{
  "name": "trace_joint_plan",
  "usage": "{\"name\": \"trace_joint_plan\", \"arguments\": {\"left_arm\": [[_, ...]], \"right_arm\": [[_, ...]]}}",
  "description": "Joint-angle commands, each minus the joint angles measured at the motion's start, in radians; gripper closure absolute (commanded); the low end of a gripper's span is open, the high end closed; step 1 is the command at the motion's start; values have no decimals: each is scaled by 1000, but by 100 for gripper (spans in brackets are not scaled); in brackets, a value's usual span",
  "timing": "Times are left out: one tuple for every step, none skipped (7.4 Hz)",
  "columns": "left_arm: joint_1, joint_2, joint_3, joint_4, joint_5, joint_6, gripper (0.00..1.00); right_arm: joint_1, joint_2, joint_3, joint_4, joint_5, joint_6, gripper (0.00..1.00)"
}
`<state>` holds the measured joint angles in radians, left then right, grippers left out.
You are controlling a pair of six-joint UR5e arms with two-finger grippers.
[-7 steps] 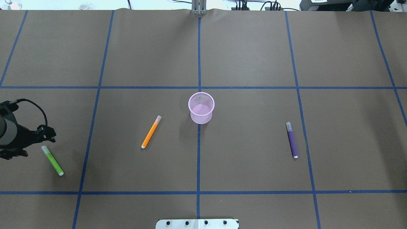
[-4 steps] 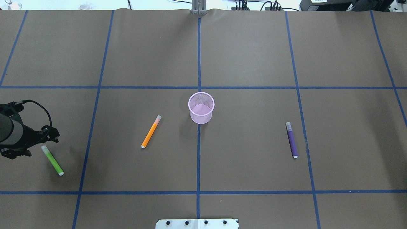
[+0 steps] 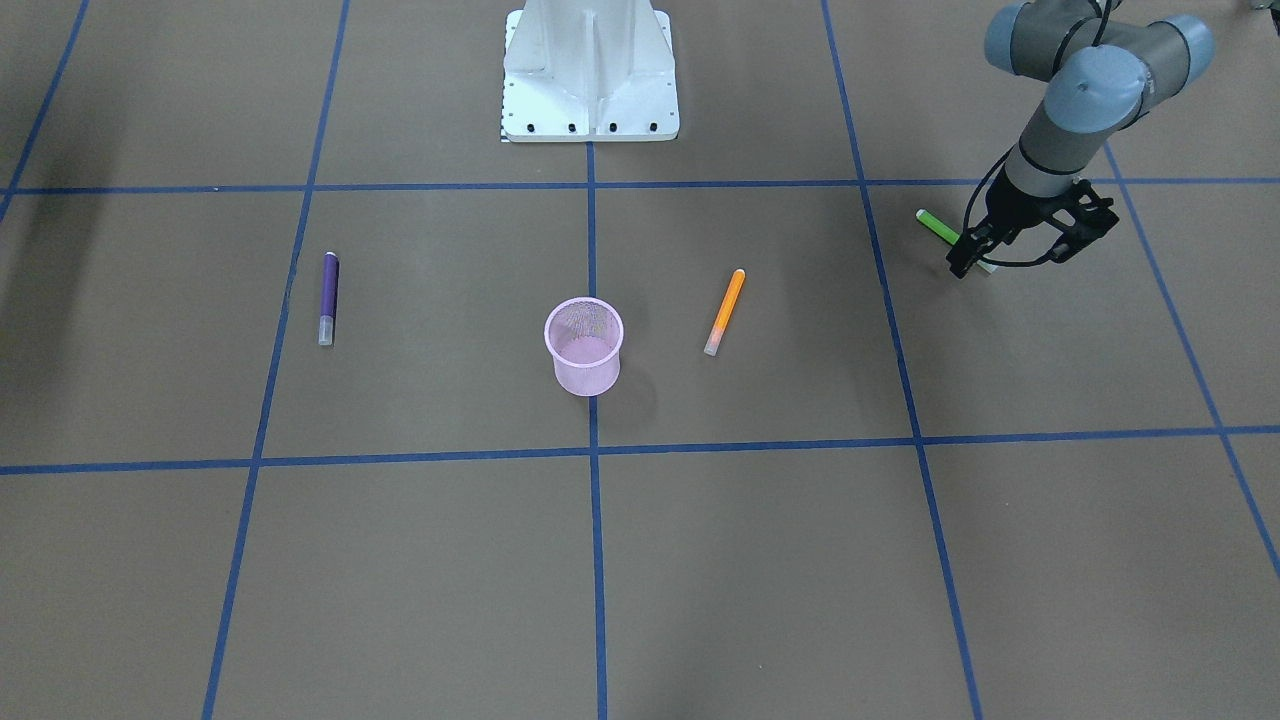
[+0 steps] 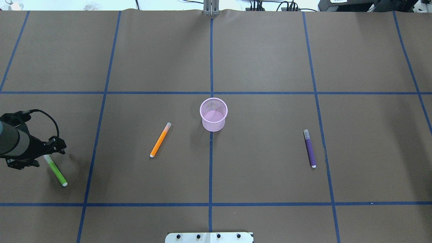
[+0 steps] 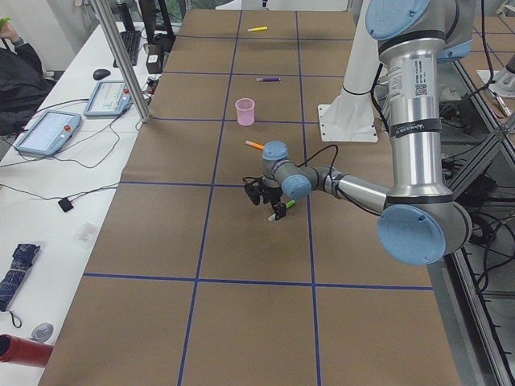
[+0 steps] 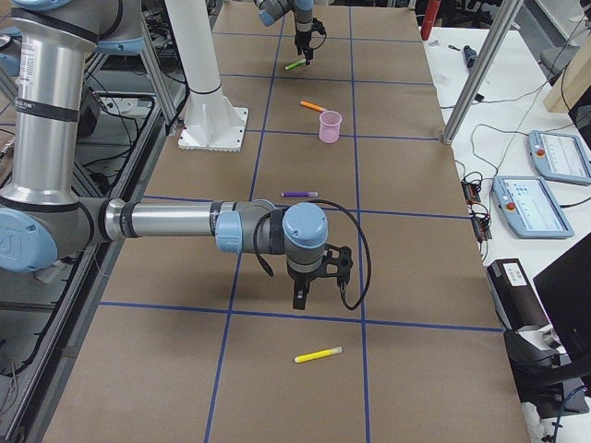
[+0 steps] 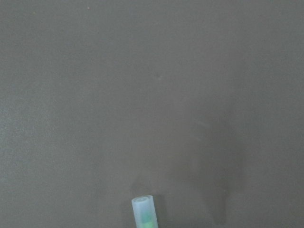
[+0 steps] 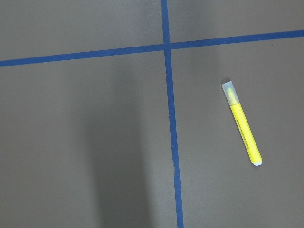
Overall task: Collect pens into pen holder
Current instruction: 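Close the left gripper on the green marker's end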
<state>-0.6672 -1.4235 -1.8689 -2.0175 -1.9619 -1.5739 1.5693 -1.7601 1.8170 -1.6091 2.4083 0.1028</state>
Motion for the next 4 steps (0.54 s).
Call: {"name": "trace_joint_plan", "arguments": {"left_arm": [[3, 0, 1, -4, -3, 2, 32], [5, 1, 1, -4, -5, 3, 32], [6, 1, 1, -4, -6, 2, 32], [6, 5, 1, -4, -6, 2, 32]], "right_arm": [[0, 5, -1, 0, -1, 0, 0], [0, 5, 1, 0, -2, 0, 0], [0, 5, -1, 0, -2, 2, 0], [0, 5, -1, 0, -2, 2, 0]]}}
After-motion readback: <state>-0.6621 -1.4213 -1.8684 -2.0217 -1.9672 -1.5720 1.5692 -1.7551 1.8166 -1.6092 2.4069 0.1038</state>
